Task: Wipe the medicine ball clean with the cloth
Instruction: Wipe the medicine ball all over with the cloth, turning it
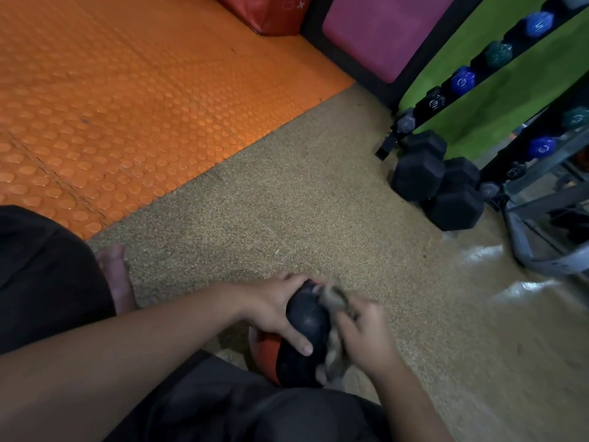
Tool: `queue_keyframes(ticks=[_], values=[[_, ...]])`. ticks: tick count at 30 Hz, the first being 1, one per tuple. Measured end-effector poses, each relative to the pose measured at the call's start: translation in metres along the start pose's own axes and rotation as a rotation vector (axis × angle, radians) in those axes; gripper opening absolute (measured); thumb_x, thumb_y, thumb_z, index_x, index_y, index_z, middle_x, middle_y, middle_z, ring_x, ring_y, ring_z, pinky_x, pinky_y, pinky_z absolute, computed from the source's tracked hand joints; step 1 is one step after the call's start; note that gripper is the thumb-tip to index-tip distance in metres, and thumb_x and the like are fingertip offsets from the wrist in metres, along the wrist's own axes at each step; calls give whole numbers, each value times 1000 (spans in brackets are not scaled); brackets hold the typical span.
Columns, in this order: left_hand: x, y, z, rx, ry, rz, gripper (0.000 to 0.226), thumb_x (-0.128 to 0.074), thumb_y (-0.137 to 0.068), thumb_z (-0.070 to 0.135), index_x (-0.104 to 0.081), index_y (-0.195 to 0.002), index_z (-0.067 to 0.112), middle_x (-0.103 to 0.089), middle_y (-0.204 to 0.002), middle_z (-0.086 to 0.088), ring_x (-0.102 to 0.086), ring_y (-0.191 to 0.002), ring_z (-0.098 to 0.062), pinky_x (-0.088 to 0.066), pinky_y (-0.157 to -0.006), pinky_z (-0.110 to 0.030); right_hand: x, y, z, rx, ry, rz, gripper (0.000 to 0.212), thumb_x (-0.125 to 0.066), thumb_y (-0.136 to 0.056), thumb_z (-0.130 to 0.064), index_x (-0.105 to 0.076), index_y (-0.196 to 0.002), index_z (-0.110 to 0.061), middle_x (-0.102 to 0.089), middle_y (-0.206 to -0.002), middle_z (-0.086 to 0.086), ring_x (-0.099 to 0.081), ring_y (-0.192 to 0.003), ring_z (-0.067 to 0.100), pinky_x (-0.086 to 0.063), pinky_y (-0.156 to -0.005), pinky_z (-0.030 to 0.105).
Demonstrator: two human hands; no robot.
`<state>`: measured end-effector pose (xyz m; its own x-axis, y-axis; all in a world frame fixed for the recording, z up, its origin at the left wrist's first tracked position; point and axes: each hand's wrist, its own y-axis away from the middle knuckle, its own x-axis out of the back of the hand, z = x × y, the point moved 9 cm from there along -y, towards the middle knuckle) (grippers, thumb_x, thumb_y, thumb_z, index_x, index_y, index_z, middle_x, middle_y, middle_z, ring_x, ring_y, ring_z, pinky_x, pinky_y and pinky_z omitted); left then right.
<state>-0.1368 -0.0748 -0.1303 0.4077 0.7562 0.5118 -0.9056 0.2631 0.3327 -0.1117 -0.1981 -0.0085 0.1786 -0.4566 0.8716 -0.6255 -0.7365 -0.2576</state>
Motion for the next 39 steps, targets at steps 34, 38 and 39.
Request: queue_keyframes(ticks=[34,38,39], values=[[-1,-2,10,-47,-30,41,149,-89,-47,80,-5,-164,40,-16,-165,12,-26,-152,-19,-33,-125,-43,9,5,10,-99,24,110,34,-51,-100,-55,-75,-87,-35,-69,-82,-32,-65,-76,-13,-53,-70,29],[-1,-2,2,-52,-2,51,145,-90,-53,71,-5,-165,38,-18,-164,9,-33,-150,-18,-37,-122,-36,-32,24,-38,233,9,-160,36,-59,-95,-17,-72,-128,-22,-66,-139,-8,-58,-134,9,-41,-115,30],[-2,-2,3,-52,-12,50,145,-90,-53,74,-4,-164,39,-17,-164,10,-33,-150,-18,-36,-123,-37,-26,16,-31,184,-14,-160,34,-59,-96,-18,-72,-125,-29,-69,-133,-12,-62,-127,7,-45,-111,29]])
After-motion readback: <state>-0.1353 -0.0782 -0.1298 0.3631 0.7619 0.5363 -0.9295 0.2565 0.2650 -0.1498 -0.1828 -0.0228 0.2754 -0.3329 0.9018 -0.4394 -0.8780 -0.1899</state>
